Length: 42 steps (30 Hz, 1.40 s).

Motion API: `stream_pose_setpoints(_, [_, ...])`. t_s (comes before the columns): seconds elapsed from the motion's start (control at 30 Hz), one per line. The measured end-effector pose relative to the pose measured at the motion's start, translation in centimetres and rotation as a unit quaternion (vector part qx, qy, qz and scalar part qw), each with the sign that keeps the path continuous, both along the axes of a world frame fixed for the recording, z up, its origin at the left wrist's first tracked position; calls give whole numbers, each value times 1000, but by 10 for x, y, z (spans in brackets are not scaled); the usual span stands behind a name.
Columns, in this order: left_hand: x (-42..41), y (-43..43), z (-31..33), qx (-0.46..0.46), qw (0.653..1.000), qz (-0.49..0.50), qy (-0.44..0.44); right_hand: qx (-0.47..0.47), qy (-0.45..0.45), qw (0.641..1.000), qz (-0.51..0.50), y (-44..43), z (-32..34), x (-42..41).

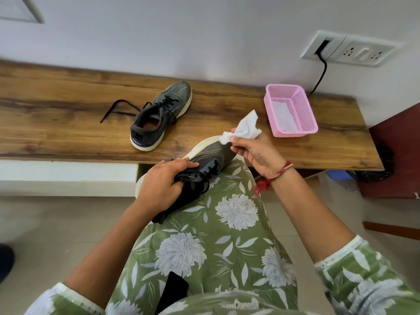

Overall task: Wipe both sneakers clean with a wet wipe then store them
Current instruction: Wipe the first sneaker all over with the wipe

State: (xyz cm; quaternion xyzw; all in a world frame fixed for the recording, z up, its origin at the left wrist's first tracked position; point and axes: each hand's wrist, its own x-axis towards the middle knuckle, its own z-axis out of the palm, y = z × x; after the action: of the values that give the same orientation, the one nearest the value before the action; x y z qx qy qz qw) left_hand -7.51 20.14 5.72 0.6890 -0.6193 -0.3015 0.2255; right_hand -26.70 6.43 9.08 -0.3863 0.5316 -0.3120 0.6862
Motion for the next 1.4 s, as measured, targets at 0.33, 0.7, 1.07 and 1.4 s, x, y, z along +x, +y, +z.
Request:
stream_pose_setpoints(0.33, [-4,4,0,-17,999,-9,-26,-100,167,977,82,-9,18,4])
stream_pose_setpoints(0.7, [-8,-2,2,-74,991,-10,-113,-293,357,869,177,-13,7,-8])
stream_pose_setpoints(1.07, [-11,0,-2,-35,995,-31,-92,-421,491,758,85,-14,-2,-8])
stream_pose_setpoints(1.4, [-14,3,-6,-39,996,-27,-78,-442,477,731,205,34,-48,15])
